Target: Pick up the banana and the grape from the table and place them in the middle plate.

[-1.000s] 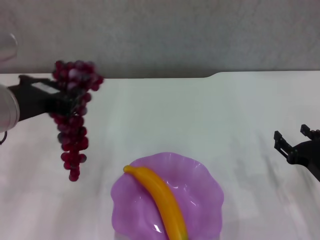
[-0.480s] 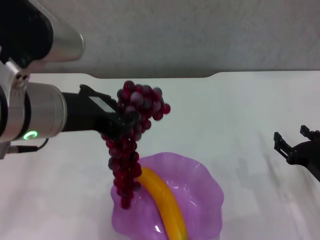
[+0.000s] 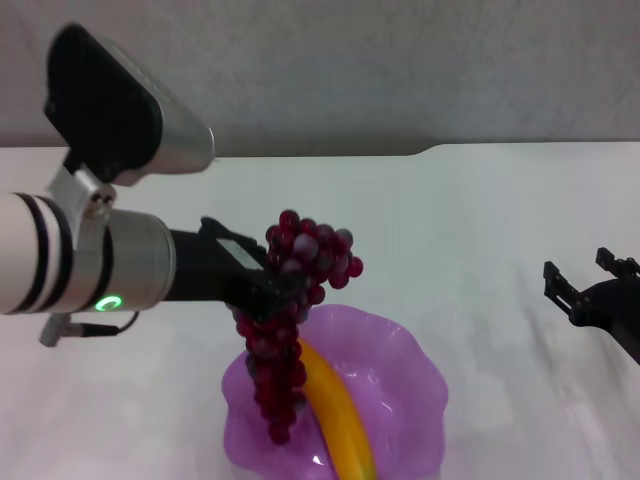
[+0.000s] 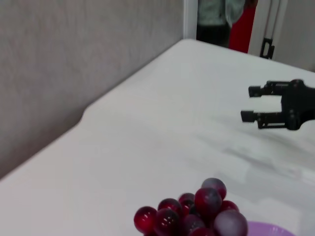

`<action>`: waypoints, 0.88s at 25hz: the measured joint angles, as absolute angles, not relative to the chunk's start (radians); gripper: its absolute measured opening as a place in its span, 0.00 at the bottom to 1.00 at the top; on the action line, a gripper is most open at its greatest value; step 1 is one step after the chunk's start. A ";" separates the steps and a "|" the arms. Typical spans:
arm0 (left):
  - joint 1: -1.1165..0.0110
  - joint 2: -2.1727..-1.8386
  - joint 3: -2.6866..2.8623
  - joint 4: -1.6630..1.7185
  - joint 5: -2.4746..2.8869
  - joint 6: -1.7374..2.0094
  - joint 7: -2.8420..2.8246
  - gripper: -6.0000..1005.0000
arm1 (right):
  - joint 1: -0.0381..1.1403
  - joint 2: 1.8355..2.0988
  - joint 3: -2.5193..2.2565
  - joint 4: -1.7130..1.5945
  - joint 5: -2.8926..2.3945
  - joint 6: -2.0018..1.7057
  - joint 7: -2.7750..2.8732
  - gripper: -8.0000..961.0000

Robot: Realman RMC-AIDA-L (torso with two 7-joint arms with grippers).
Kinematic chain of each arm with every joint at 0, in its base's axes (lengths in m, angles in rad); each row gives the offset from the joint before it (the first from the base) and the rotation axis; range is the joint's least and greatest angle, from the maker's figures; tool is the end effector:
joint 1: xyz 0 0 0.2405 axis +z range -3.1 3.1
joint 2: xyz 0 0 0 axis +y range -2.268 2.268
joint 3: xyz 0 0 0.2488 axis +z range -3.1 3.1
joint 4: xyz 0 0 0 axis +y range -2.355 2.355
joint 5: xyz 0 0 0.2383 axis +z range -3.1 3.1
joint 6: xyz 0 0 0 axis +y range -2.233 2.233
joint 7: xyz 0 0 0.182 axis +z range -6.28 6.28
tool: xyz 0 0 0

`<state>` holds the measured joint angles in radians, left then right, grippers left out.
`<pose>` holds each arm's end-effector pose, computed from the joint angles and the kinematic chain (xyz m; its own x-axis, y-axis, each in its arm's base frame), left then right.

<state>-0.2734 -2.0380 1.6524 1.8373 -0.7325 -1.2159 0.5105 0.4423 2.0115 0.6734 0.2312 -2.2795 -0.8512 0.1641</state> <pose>-0.1053 0.3556 -0.0161 0.9050 0.3991 0.1472 0.4169 -0.7636 -0.4931 0.3660 0.3797 -0.0664 0.7718 -0.2371 -0.5901 -0.6355 -0.2549 -0.7288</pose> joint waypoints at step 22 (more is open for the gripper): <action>-0.353 -2.039 1.732 1.490 -0.755 -1.112 0.631 0.25 | 0.442 2.009 0.678 0.220 -2.275 -0.850 0.164 0.80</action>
<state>-0.3532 -2.0387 1.7319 1.4905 -0.7555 -1.1120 0.6311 0.4424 2.0093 0.6776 0.2196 -2.2751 -0.8497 0.1641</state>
